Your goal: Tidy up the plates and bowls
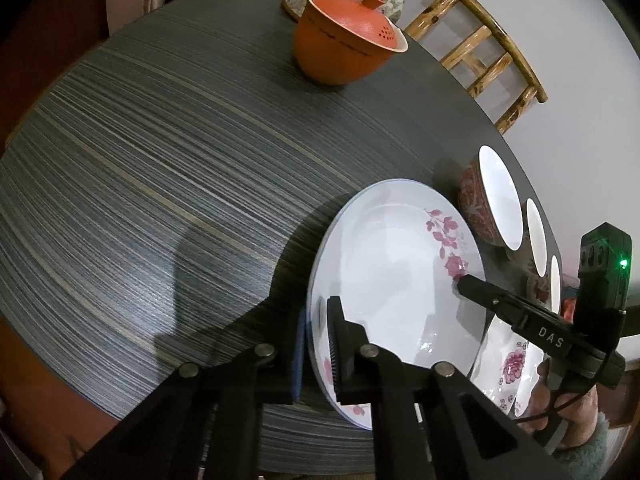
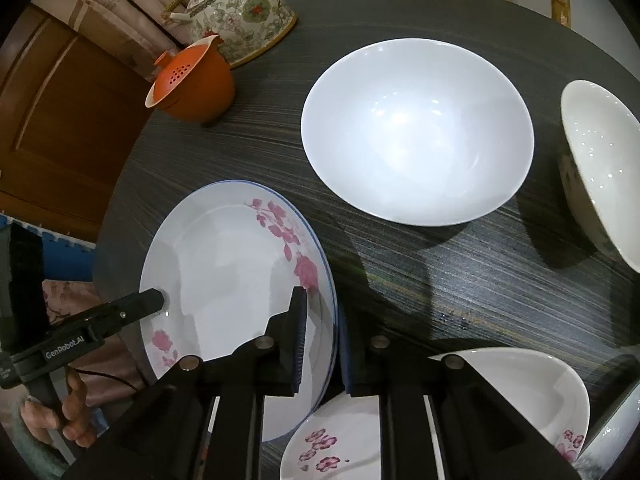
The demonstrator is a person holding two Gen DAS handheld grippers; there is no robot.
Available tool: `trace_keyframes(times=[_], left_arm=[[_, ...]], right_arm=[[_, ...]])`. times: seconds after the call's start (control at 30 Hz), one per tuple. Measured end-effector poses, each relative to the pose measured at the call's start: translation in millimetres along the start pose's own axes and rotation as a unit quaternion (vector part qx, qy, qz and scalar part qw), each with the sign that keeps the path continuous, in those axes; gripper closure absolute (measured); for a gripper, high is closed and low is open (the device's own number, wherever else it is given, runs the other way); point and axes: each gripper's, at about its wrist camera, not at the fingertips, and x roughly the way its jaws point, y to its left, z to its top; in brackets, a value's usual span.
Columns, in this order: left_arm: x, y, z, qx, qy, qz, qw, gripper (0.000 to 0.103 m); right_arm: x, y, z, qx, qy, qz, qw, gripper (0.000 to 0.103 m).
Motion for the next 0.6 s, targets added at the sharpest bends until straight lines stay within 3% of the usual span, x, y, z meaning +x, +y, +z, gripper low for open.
trace_keyframes(times=[0.6], left_arm=[[-1.2, 3.7, -2.2, 0.001, -0.008, 0.002, 1.0, 0.093]], right_arm=[[-2.8, -5.3, -2.5, 0.032, -0.012, 0.012, 0.999, 0.087]])
